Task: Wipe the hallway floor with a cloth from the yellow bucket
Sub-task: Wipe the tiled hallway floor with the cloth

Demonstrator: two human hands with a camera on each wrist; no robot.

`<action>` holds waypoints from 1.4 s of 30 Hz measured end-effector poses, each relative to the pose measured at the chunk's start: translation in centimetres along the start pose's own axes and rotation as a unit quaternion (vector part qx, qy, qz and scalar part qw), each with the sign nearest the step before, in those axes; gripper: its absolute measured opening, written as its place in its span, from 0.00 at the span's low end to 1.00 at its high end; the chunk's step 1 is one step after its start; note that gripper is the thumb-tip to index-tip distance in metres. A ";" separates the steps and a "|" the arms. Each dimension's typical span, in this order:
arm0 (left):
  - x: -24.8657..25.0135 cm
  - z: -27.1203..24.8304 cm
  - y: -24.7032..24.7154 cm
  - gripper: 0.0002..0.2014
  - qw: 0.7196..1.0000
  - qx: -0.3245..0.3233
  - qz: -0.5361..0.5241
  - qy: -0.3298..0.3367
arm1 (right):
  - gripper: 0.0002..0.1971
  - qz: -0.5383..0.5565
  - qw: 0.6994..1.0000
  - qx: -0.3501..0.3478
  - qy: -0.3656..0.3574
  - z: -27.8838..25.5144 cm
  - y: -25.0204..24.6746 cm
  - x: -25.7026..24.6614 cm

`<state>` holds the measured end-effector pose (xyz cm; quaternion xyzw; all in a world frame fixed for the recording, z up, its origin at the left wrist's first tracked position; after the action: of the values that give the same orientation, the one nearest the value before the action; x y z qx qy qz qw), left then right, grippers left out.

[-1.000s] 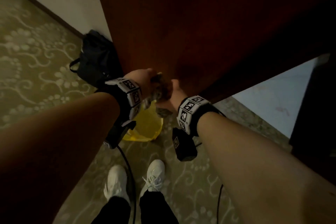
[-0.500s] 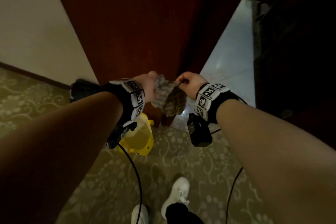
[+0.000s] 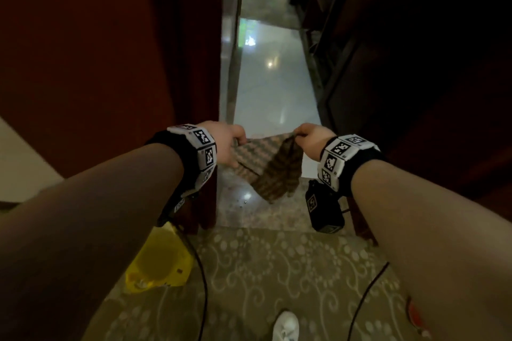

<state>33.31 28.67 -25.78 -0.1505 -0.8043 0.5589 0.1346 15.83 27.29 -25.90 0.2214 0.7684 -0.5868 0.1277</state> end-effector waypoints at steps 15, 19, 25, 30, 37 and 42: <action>14.3 15.5 -10.8 0.17 0.998 0.046 -0.005 0.032 | 0.16 0.067 0.996 -0.033 0.046 12.8 -8.4 10.6; 14.5 20.1 -11.5 0.18 0.999 0.030 0.021 0.031 | 0.11 0.190 0.973 -0.117 0.051 15.0 -7.8 10.4; 12.8 27.2 -13.7 0.18 0.996 0.034 0.073 0.046 | 0.13 0.223 0.948 -0.218 0.066 20.1 -7.5 10.4; 10.5 32.4 -16.2 0.19 0.995 0.027 0.082 0.059 | 0.18 0.138 0.965 -0.218 0.050 25.8 -9.4 9.0; 8.2 39.8 -18.6 0.17 0.996 0.025 0.065 0.055 | 0.18 -0.044 0.995 -0.083 0.025 34.2 -15.4 9.3; 4.2 47.1 -18.7 0.18 0.999 0.031 -0.019 0.002 | 0.18 -0.012 0.998 -0.024 0.061 40.7 -17.7 12.5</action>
<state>9.58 -16.27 -23.94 -0.1319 -0.7891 0.5803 0.1520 -6.30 -13.12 -27.97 0.2447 0.7911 -0.5550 0.0790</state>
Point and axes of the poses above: each hand's wrist, its own z-axis towards the middle knuckle, its own y-axis out of the palm, x = y × z, the point moved 9 cm from there along z, towards the middle knuckle, and after that the axes turned 5 degrees about z, right-handed, at the moved point
